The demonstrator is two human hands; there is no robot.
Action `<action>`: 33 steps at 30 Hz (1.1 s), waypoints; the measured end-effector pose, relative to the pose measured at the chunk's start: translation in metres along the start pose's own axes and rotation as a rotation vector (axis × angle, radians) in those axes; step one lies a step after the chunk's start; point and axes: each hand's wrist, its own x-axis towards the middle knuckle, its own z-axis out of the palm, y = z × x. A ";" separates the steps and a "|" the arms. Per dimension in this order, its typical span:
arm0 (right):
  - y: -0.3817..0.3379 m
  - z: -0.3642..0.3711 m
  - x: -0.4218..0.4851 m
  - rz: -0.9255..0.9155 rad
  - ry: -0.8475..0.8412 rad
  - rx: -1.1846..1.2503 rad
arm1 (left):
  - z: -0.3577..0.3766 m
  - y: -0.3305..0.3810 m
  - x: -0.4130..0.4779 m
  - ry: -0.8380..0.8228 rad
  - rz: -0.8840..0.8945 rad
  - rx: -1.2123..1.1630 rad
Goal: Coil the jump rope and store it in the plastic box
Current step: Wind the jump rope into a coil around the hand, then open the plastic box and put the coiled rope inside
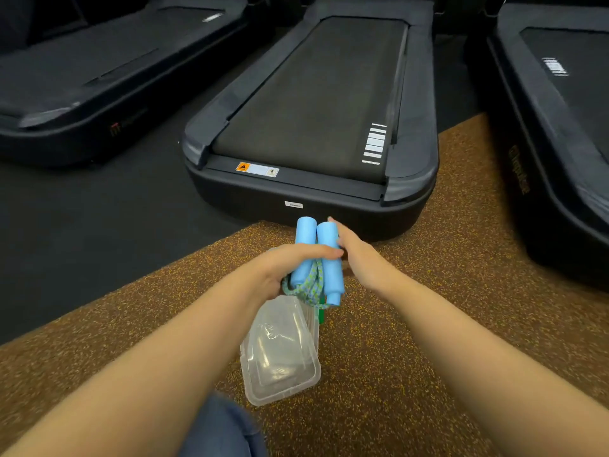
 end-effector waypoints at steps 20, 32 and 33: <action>0.049 0.078 0.042 -0.571 -0.424 -0.754 | -0.095 -0.074 0.006 -0.273 -0.382 -0.163; 0.094 0.125 0.056 -0.030 -0.326 0.009 | -0.149 -0.099 0.026 -0.327 -0.405 0.078; 0.097 0.129 0.056 0.017 -0.329 0.067 | -0.154 -0.101 0.026 -0.286 -0.373 0.115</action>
